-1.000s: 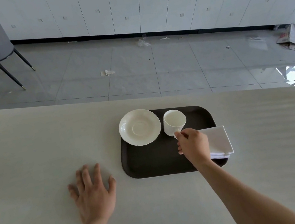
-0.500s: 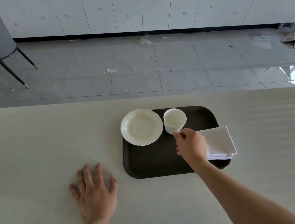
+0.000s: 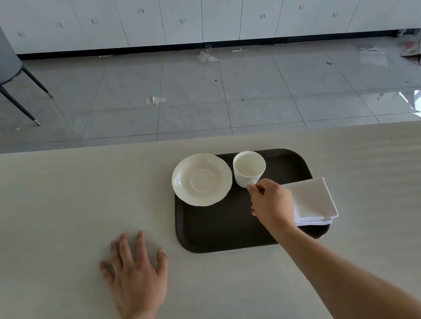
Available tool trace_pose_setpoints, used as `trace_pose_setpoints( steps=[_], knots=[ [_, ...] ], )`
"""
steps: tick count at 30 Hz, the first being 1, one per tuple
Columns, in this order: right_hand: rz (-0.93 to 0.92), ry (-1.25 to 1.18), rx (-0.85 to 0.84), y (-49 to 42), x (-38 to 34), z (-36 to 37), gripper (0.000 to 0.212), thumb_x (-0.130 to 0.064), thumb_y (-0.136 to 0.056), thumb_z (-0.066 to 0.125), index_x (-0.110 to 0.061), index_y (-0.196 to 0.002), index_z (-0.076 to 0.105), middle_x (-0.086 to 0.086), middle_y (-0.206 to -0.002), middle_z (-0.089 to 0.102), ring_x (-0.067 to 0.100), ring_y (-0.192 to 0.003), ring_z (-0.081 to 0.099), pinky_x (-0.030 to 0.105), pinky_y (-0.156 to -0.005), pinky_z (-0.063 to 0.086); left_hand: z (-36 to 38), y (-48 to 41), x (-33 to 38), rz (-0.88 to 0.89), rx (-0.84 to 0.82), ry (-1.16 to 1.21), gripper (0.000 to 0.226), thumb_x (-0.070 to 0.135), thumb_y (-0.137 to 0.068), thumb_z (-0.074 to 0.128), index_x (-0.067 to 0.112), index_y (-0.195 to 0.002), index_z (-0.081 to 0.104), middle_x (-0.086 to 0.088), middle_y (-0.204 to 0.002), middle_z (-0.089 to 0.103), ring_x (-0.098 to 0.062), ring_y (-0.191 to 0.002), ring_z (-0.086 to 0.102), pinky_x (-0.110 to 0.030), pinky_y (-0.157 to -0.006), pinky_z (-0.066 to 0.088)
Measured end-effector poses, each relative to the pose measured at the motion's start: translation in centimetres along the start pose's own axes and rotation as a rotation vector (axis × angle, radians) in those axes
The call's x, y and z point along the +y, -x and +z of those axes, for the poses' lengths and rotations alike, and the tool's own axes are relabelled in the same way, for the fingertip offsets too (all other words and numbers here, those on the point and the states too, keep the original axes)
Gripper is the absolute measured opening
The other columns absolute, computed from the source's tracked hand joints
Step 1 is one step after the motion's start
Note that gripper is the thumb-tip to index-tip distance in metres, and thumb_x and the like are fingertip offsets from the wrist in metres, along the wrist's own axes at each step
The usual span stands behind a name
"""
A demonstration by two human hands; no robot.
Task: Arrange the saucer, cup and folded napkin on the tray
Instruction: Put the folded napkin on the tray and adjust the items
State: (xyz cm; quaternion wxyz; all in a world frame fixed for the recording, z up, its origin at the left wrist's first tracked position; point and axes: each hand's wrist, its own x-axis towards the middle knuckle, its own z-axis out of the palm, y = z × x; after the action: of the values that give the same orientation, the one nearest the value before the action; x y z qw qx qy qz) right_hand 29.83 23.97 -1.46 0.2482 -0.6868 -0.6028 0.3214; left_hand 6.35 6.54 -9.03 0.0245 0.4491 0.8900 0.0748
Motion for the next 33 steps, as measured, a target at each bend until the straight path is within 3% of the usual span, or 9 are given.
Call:
trace_pose_setpoints(
  steps=[8,14,21,24,26,28,30,33],
  knots=[
    [-0.012,-0.007,0.006,0.4,0.4,-0.1,0.036,-0.039,-0.098,0.062,-0.007,-0.081,0.068,0.010,-0.067,0.071,0.031,-0.066,0.070,0.049,-0.069,0.061,-0.1,0.0,0.1,-0.004,-0.007,0.004,0.070,0.058,-0.084,0.031,0.021,-0.142,0.042,-0.015,-0.151,0.035,-0.033,-0.143,0.022,-0.060,-0.114,0.017],
    [-0.044,-0.008,0.005,0.8,0.7,-1.0,0.026,-0.047,-0.093,0.066,-0.021,-0.090,0.069,-0.011,-0.068,0.070,0.010,-0.052,0.069,0.031,-0.061,0.061,-0.3,0.0,0.1,-0.010,-0.021,0.008,0.071,0.059,-0.083,0.031,0.021,-0.142,0.042,-0.015,-0.152,0.035,-0.033,-0.144,0.022,-0.060,-0.114,0.016],
    [-0.038,-0.038,0.059,2.2,4.1,-4.8,0.017,-0.027,-0.094,0.070,-0.025,-0.078,0.067,-0.008,-0.065,0.070,0.007,-0.051,0.069,0.035,-0.060,0.064,-0.9,0.2,0.4,-0.011,-0.037,0.067,0.071,0.058,-0.082,0.034,0.020,-0.141,0.043,-0.016,-0.151,0.036,-0.034,-0.144,0.023,-0.060,-0.113,0.014],
    [-0.047,-0.057,0.105,2.3,5.1,-7.7,0.018,-0.021,-0.093,0.069,-0.020,-0.075,0.070,-0.002,-0.067,0.071,0.015,-0.056,0.071,0.037,-0.059,0.063,-2.0,-0.1,0.7,-0.065,-0.088,0.130,0.061,0.048,-0.086,0.057,0.019,-0.139,0.047,-0.015,-0.152,0.036,-0.033,-0.144,0.022,-0.058,-0.115,0.013],
    [-0.018,-0.064,0.134,2.1,5.8,-9.6,0.018,-0.018,-0.091,0.067,-0.017,-0.074,0.070,0.003,-0.066,0.070,0.026,-0.060,0.071,0.042,-0.059,0.062,-3.3,0.0,1.9,-0.059,-0.061,0.198,0.047,0.030,-0.080,0.071,0.016,-0.124,0.062,-0.016,-0.136,0.053,-0.038,-0.131,0.040,-0.058,-0.106,0.030],
    [0.025,-0.029,0.158,1.7,6.6,-11.4,0.016,-0.017,-0.091,0.066,-0.016,-0.076,0.070,0.004,-0.066,0.071,0.029,-0.063,0.070,0.044,-0.063,0.061,-4.8,1.0,4.7,0.072,0.033,0.286,0.029,0.017,-0.076,0.076,0.015,-0.104,0.070,-0.011,-0.105,0.066,-0.037,-0.101,0.059,-0.050,-0.085,0.047],
    [0.066,0.028,0.141,1.1,7.7,-12.6,0.014,-0.019,-0.091,0.065,-0.016,-0.079,0.071,0.003,-0.069,0.072,0.029,-0.066,0.071,0.043,-0.068,0.060,-6.2,2.5,8.8,0.244,0.046,0.413,0.019,0.012,-0.075,0.077,0.017,-0.093,0.071,0.000,-0.082,0.066,-0.025,-0.079,0.063,-0.040,-0.068,0.051],
    [0.108,0.113,0.045,0.3,9.0,-13.5,0.014,-0.024,-0.093,0.064,-0.014,-0.097,0.073,0.004,-0.082,0.074,0.029,-0.075,0.073,0.036,-0.071,0.056,-7.0,3.9,15.1,0.368,-0.053,0.561,0.011,0.018,-0.082,0.071,0.020,-0.093,0.069,0.010,-0.071,0.057,-0.012,-0.071,0.057,-0.033,-0.061,0.051]
  ],
)
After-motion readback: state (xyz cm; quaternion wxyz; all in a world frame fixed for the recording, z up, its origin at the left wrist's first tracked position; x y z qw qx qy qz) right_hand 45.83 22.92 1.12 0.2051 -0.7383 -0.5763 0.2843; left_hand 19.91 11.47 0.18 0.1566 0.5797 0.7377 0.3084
